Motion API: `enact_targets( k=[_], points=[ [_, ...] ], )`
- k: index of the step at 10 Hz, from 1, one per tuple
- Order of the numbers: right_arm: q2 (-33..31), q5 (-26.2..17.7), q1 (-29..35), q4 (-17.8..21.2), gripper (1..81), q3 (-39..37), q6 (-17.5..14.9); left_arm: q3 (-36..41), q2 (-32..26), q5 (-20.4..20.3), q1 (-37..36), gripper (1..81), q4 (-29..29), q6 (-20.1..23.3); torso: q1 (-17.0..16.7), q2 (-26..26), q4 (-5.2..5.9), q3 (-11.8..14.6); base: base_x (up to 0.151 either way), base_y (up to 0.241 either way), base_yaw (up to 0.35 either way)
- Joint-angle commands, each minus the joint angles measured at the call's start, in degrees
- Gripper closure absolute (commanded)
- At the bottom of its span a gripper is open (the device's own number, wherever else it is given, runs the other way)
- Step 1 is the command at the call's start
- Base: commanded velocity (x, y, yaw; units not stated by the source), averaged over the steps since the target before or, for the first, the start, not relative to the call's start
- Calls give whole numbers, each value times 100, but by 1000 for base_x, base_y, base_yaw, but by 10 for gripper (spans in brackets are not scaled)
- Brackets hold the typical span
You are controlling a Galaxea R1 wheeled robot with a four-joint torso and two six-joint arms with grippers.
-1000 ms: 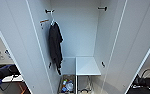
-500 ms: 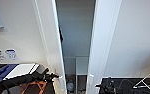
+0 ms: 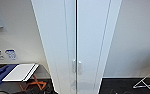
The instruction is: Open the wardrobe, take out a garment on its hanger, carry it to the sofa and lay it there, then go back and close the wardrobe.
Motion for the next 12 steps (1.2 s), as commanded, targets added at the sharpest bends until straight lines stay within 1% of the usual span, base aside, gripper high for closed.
enact_targets(
  k=[1,3,4,6,7,8,9,10,11,12],
  points=[
    [474,-94,-358,-1064,10,-962,-13,85,97,-600,854,10,872,753,0,0,0,0,0,0,0],
    [1001,-129,-983,-1634,10,-1875,-21,-116,264,-1013,1699,10,1249,903,0,0,0,0,0,0,0],
    [1258,-120,-1344,-2058,10,-2343,-22,-310,440,-1278,2139,10,1531,991,0,0,0,0,0,0,0],
    [1757,-76,-1968,-2655,10,-3309,-30,-653,782,-1708,2921,10,1944,1035,0,0,0,0,0,0,0],
    [1953,-58,-2267,-2903,10,-3646,-30,-750,933,-1956,3282,10,2218,1035,0,0,0,2,0,0,0],
    [2172,47,-2539,-3167,10,-4042,-30,-952,1179,-2333,3598,10,2543,1027,-2,-2,0,2,0,0,0],
    [2409,82,-2785,-3378,10,-4367,-30,-1172,1407,-2702,3871,10,2736,1027,-2,-2,0,4,0,0,0],
    [2673,91,-3040,-3650,10,-4710,-30,-1401,1601,-2870,4047,10,2798,1027,-5,-2,0,6,0,0,0],
    [2935,134,-3242,-3869,10,-5058,-22,-1670,1836,-2878,4170,10,2902,1035,-7,-4,0,9,0,0,0],
    [3129,336,-3410,-3949,10,-5402,-22,-2117,2161,-2887,4259,10,3035,1027,-9,-6,0,11,0,0,0]
  ],
)
